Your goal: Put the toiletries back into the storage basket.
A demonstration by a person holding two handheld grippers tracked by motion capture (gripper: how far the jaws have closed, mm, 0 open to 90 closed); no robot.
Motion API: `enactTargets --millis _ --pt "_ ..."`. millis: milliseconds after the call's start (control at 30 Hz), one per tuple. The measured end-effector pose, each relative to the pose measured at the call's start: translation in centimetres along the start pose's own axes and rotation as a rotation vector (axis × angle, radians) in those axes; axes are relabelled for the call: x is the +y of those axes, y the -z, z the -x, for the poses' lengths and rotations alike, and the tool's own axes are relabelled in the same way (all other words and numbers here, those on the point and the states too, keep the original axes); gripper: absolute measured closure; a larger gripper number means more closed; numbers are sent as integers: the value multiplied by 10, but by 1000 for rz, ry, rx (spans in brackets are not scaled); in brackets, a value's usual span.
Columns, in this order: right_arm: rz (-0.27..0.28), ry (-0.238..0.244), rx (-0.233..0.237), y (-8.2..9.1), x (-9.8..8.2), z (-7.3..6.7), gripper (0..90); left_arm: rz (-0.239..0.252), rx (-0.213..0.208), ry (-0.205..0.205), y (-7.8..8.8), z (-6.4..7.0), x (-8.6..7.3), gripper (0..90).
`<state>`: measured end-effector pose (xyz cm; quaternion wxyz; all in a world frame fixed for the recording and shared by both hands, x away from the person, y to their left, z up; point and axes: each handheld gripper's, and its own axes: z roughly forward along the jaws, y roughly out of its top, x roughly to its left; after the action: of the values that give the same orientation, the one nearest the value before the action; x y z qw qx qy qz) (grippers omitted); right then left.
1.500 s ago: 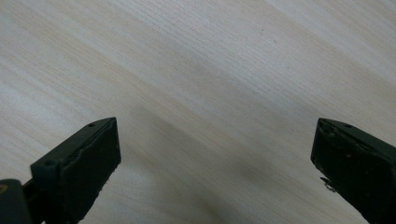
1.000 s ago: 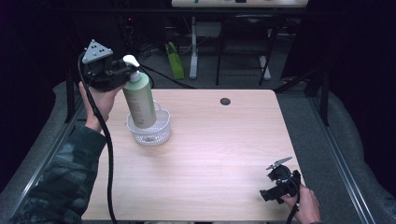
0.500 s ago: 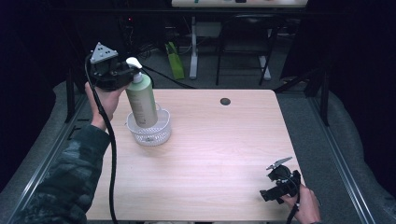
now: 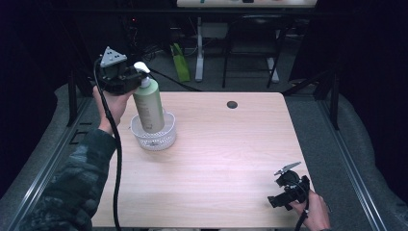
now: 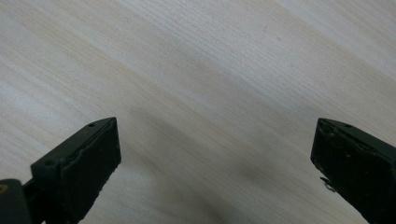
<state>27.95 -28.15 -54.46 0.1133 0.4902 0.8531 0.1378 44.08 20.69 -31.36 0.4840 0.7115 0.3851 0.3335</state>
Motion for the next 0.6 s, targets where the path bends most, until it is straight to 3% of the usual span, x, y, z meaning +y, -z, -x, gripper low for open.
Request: enactTargets --millis 600 --pt "-1 2 -1 0 0 0 12 -25 2 9 -7 -1 -14 674"
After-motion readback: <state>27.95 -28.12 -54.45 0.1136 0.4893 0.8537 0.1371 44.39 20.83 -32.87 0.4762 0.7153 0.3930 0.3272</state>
